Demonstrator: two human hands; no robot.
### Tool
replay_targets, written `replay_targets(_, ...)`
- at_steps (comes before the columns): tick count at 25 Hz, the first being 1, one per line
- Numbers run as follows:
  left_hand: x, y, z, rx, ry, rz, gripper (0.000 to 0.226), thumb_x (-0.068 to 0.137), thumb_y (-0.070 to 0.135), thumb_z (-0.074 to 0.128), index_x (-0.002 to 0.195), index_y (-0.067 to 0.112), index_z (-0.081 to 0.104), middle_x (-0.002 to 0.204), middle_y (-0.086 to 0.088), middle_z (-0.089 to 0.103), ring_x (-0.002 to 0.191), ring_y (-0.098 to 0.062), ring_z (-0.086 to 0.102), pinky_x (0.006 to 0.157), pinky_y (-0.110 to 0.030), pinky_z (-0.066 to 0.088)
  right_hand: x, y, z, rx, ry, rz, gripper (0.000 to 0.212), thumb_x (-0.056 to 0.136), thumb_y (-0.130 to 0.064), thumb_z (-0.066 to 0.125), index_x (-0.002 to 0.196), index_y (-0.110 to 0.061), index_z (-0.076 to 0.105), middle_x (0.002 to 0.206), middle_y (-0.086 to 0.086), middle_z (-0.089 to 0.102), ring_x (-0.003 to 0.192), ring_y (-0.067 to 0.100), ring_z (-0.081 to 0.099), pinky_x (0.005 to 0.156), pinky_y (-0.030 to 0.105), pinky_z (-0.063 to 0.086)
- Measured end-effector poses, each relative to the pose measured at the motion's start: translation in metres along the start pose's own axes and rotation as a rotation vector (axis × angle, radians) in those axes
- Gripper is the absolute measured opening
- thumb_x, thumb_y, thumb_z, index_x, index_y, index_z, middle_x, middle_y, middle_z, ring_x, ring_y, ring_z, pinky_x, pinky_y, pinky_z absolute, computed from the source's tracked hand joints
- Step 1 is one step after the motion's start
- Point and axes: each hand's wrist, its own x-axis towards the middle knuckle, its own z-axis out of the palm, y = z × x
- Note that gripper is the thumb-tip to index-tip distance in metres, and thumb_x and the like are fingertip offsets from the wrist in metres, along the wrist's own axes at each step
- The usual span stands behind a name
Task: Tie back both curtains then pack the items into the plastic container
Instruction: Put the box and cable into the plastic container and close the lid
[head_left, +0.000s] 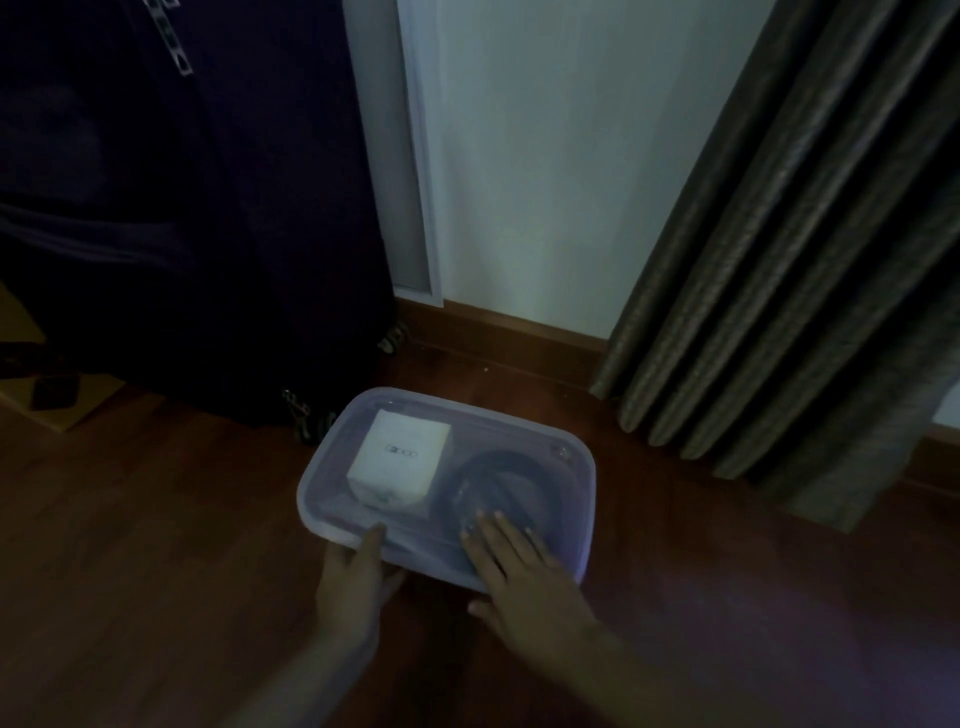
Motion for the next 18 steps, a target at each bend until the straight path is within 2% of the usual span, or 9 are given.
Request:
replay_targets(1, 0.006, 0.005, 0.005, -0.022, -0.02, 0.024, 0.037, 0.091, 0.027, 0.058, 0.127, 0.021, 0.053, 0.116, -0.006, 0.064, 0.104, -0.029, 0.063, 0.081, -0.042, 0.054, 0.007, -0.001, 0.002, -0.106, 0.035, -0.031, 0.083, 0.068, -0.051, 0.073, 0.135, -0.017, 0.039, 0.135, 0.004, 0.055, 0.124, 0.02, 0.053, 0.096, 0.038, 0.05)
replay_targets(2, 0.015, 0.012, 0.01, -0.033, -0.022, 0.052, 0.038, 0.091, 0.025, 0.058, 0.128, 0.018, 0.053, 0.116, -0.007, 0.064, 0.104, -0.029, 0.063, 0.077, -0.038, 0.055, 0.018, 0.0, -0.002, -0.144, 0.06, -0.067, 0.083, 0.074, -0.04, 0.073, 0.141, -0.013, 0.032, 0.144, 0.008, 0.045, 0.132, 0.024, 0.043, 0.104, 0.041, 0.042)
replay_targets(4, 0.039, 0.025, 0.025, -0.044, -0.006, 0.051, 0.036, 0.092, 0.019, 0.057, 0.127, 0.013, 0.054, 0.116, -0.01, 0.064, 0.102, -0.028, 0.063, 0.073, -0.034, 0.054, 0.042, 0.012, -0.017, -0.158, 0.018, -0.078, 0.07, 0.095, -0.021, 0.05, 0.15, -0.015, 0.007, 0.158, 0.009, 0.007, 0.146, 0.026, 0.007, 0.117, 0.043, 0.014)
replay_targets(6, 0.059, 0.034, 0.042, -0.065, -0.003, -0.005, 0.033, 0.092, 0.014, 0.056, 0.125, 0.008, 0.054, 0.116, -0.014, 0.064, 0.1, -0.03, 0.064, 0.071, -0.034, 0.055, 0.058, 0.022, -0.031, -0.13, -0.012, 0.011, 0.066, 0.099, -0.011, 0.036, 0.149, -0.02, -0.005, 0.158, 0.003, -0.012, 0.146, 0.021, -0.01, 0.118, 0.04, 0.001)
replay_targets(9, 0.079, 0.045, 0.069, -0.076, -0.095, -0.042, 0.034, 0.095, 0.009, 0.052, 0.128, 0.003, 0.05, 0.119, -0.018, 0.062, 0.104, -0.032, 0.063, 0.073, -0.035, 0.055, 0.075, 0.036, -0.043, -0.151, -0.004, 0.095, 0.069, 0.097, -0.005, 0.033, 0.149, -0.02, -0.009, 0.157, 0.001, -0.017, 0.145, 0.02, -0.013, 0.118, 0.039, 0.0)
replay_targets(12, 0.089, 0.056, 0.092, -0.097, -0.144, -0.041, 0.036, 0.095, 0.007, 0.051, 0.13, 0.0, 0.048, 0.122, -0.019, 0.06, 0.108, -0.032, 0.06, 0.076, -0.036, 0.055, 0.088, 0.054, -0.057, -0.211, -0.086, 0.114, 0.069, 0.098, -0.004, 0.033, 0.149, -0.019, -0.01, 0.157, 0.002, -0.019, 0.145, 0.02, -0.014, 0.118, 0.039, 0.001)
replay_targets(18, 0.113, 0.05, 0.117, -0.113, -0.084, -0.063, 0.043, 0.093, 0.013, 0.055, 0.133, 0.003, 0.042, 0.122, -0.018, 0.059, 0.105, -0.03, 0.062, 0.074, -0.036, 0.056, 0.103, 0.079, -0.065, -0.197, -0.113, 0.099, 0.068, 0.099, -0.008, 0.035, 0.149, -0.021, -0.01, 0.157, 0.001, -0.02, 0.145, 0.02, -0.014, 0.118, 0.039, 0.002)
